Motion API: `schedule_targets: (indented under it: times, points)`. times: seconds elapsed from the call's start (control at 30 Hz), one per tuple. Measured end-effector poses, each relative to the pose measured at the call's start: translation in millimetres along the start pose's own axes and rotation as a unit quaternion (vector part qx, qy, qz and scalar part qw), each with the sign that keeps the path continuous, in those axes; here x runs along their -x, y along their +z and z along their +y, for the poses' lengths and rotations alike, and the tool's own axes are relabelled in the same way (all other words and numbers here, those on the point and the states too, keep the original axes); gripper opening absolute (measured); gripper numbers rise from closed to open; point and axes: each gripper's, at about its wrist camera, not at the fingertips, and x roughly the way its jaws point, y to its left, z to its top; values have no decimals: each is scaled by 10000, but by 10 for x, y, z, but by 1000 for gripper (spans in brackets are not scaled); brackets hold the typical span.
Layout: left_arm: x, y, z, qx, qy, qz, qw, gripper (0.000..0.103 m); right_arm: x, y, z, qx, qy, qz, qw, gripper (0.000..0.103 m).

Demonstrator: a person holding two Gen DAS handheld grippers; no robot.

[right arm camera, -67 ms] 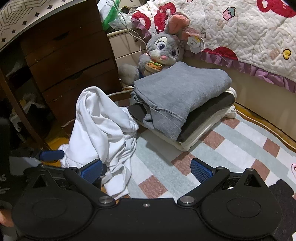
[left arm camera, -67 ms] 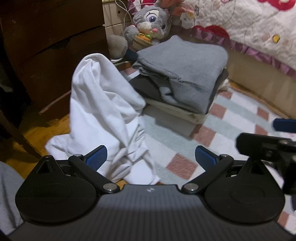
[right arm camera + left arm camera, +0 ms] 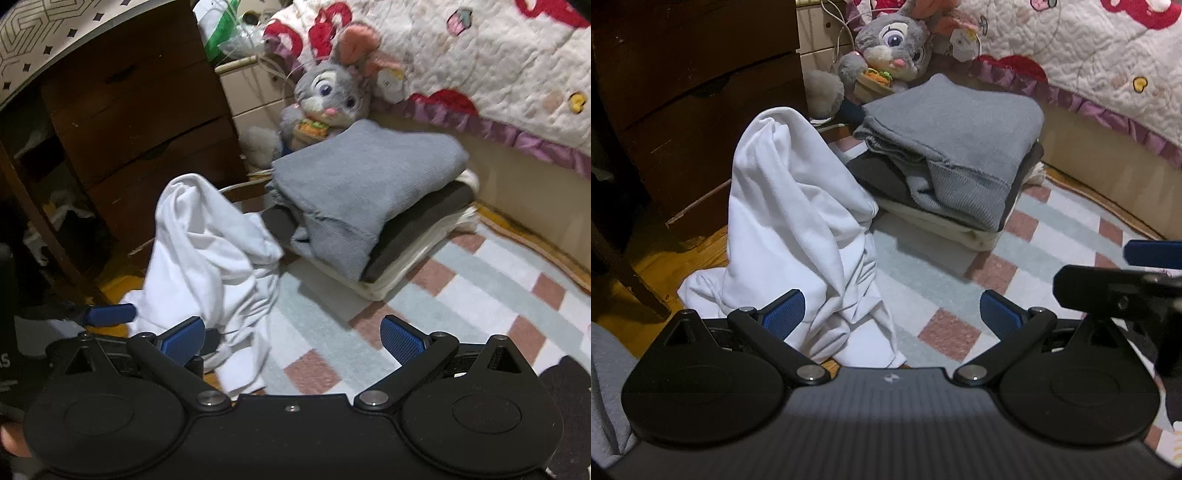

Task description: Fold clothes

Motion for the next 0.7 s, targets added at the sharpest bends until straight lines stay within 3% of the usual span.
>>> schedule_targets:
  times: [0.2, 0.4, 0.7]
  points:
    - [-17, 51, -219, -91, 300, 119, 9994, 103, 121, 8, 124, 36, -107, 73, 9999, 102]
    - [94, 199, 333, 253, -242, 107, 9993, 103, 93, 304, -140, -292, 242, 308, 9988, 102]
    - [276, 130, 257, -316, -347, 338, 9983, 103, 249, 252, 78, 39, 67, 442, 9990, 102]
